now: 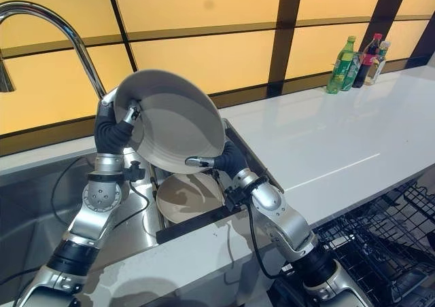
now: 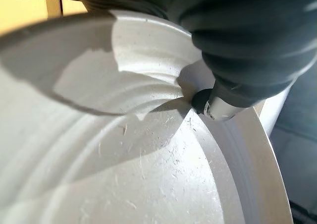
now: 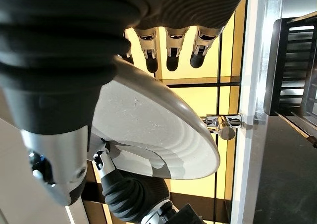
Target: Pick up plates and place into dishwasher.
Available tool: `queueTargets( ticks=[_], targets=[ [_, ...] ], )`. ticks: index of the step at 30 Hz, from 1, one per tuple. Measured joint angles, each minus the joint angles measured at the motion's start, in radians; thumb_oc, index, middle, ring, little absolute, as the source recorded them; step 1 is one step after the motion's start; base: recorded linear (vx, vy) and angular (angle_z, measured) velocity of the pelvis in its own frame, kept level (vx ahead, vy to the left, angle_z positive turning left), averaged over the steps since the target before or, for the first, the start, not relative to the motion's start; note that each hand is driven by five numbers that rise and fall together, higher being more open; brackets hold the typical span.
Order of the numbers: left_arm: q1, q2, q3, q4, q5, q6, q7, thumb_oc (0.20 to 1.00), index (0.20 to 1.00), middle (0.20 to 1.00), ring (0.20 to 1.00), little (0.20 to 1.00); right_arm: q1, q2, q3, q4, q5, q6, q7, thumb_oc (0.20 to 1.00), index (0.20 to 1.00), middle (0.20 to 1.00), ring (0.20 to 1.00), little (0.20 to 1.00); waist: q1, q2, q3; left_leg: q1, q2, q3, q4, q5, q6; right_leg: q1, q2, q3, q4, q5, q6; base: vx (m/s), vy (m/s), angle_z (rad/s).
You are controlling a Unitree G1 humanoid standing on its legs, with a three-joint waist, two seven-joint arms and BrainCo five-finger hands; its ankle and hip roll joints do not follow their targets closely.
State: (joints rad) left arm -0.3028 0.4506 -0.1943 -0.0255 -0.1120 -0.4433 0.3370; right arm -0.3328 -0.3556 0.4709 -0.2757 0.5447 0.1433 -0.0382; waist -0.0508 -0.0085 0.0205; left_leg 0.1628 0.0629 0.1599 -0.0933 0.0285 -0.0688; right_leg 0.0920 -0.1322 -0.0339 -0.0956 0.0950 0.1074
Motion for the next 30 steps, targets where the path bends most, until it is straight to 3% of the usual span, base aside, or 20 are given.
queueTargets(
  ticks=[11, 12, 13, 30],
  targets=[
    [0.002, -0.002, -0.017, 0.000, -0.001, 0.027, 0.007, 0.200, 0.200, 0.200, 0.200, 0.200, -0.002, -0.002, 0.011, 0.000, 0.000, 0.000, -0.055, 1.000, 1.000, 1.000, 1.000, 1.000, 0.016, -0.010, -0.014, 0.000, 0.000, -0.002, 0.000, 0.000, 0.000, 0.003, 0.000, -0.005, 0.000, -0.001, 0.000, 0.00, 0.000, 0.00],
    [0.003, -0.002, -0.018, 0.000, -0.001, 0.027, 0.006, 0.200, 0.200, 0.200, 0.200, 0.200, -0.002, -0.003, 0.011, 0.000, 0.000, -0.001, -0.060, 0.831, 0.831, 0.831, 0.831, 0.831, 0.016, -0.010, -0.014, 0.000, 0.001, -0.002, 0.000, 0.000, 0.000, 0.003, 0.000, -0.005, 0.000, -0.001, 0.000, 0.00, 0.000, 0.00],
    [0.004, -0.002, -0.018, 0.000, -0.001, 0.027, 0.006, 0.200, 0.200, 0.200, 0.200, 0.200, -0.002, -0.004, 0.011, 0.000, 0.000, -0.002, -0.061, 0.200, 0.200, 0.200, 0.200, 0.200, 0.016, -0.010, -0.014, 0.000, 0.001, -0.002, 0.000, 0.000, 0.000, 0.003, 0.000, -0.005, 0.000, -0.001, 0.000, 0.00, 0.000, 0.00],
    [0.005, -0.020, -0.024, 0.000, -0.001, 0.024, -0.025, 0.200, 0.200, 0.200, 0.200, 0.200, -0.002, -0.002, 0.000, 0.001, 0.000, -0.010, -0.100, 0.200, 0.200, 0.200, 0.200, 0.200, 0.015, -0.009, -0.014, 0.002, 0.001, -0.002, 0.000, 0.000, 0.000, 0.005, 0.000, -0.005, 0.000, -0.001, 0.000, 0.00, 0.000, 0.00]
  ],
)
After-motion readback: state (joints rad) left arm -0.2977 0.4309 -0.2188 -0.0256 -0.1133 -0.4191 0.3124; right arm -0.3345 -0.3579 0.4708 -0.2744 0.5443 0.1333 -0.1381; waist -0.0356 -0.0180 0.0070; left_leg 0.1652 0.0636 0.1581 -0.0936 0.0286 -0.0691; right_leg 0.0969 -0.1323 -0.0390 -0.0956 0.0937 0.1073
